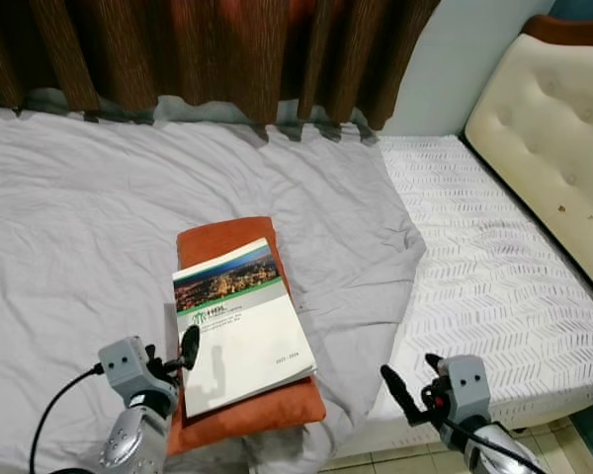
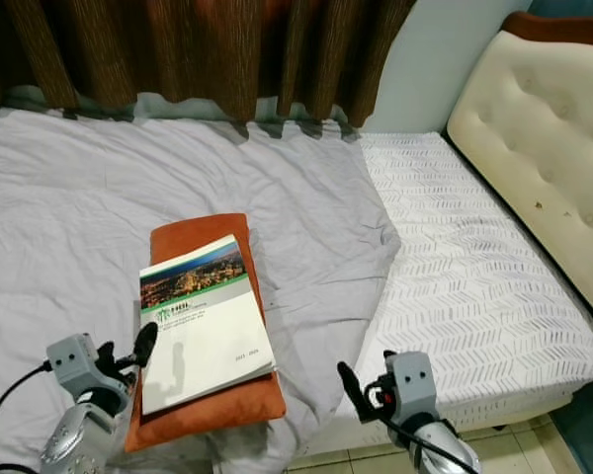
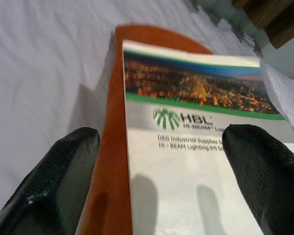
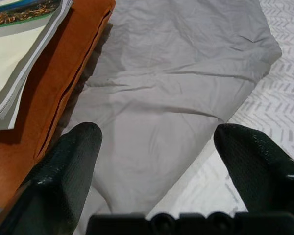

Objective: Clean up the room

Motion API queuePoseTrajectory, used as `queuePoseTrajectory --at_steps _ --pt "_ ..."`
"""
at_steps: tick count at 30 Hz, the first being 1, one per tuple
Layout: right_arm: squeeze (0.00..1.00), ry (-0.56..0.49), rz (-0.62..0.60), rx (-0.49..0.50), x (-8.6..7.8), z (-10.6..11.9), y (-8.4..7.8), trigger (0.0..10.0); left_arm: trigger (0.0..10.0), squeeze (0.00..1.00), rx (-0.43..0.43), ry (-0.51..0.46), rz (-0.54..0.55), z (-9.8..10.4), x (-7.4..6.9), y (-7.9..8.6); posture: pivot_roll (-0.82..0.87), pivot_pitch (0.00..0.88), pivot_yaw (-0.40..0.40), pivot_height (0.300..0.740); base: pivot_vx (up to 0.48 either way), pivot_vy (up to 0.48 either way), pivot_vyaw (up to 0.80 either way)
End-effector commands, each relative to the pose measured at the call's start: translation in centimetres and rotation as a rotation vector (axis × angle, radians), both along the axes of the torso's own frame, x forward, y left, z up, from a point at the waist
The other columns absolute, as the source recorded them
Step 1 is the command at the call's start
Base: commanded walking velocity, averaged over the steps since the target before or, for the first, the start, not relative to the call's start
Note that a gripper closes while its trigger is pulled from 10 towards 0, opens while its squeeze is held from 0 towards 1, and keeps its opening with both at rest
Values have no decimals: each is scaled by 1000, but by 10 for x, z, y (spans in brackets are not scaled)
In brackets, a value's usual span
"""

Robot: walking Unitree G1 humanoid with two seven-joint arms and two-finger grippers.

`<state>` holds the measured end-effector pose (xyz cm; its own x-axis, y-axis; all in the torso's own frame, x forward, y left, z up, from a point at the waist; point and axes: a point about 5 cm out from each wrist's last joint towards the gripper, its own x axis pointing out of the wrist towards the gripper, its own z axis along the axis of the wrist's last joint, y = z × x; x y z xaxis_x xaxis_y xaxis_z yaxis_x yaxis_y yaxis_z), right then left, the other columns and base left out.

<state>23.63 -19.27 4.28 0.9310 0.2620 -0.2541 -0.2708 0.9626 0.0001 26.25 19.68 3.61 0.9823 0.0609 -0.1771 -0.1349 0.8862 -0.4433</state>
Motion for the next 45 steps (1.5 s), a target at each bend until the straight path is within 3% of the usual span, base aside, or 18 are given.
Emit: queuePoseTrajectory --at_steps 1,3,19,27,38,45 --pt "0 13 -3 -15 -2 -3 -4 10000 10000 0 -66 51 22 -10 -2 -4 -45 149 -163 740 0 0 0" --pt "0 9 0 -19 -2 -2 -4 10000 10000 0 -135 88 44 -20 -2 -6 -56 144 -163 740 0 0 0" --pt "0 3 -3 -31 -3 -2 -5 10000 10000 0 -229 119 24 -29 11 -16 -71 135 -161 740 0 0 0" --pt "0 -3 -1 -31 -1 -1 -4 10000 10000 0 -224 101 -36 -24 23 -25 -72 128 -156 740 0 0 0" --pt "0 -3 -15 -26 -1 -3 -3 10000 10000 0 -273 176 -52 -36 23 -25 -77 122 -140 740 0 0 0" --pt "0 -5 -15 -27 1 -3 -2 10000 10000 0 -274 190 -105 -33 32 -35 -75 115 -137 740 0 0 0"
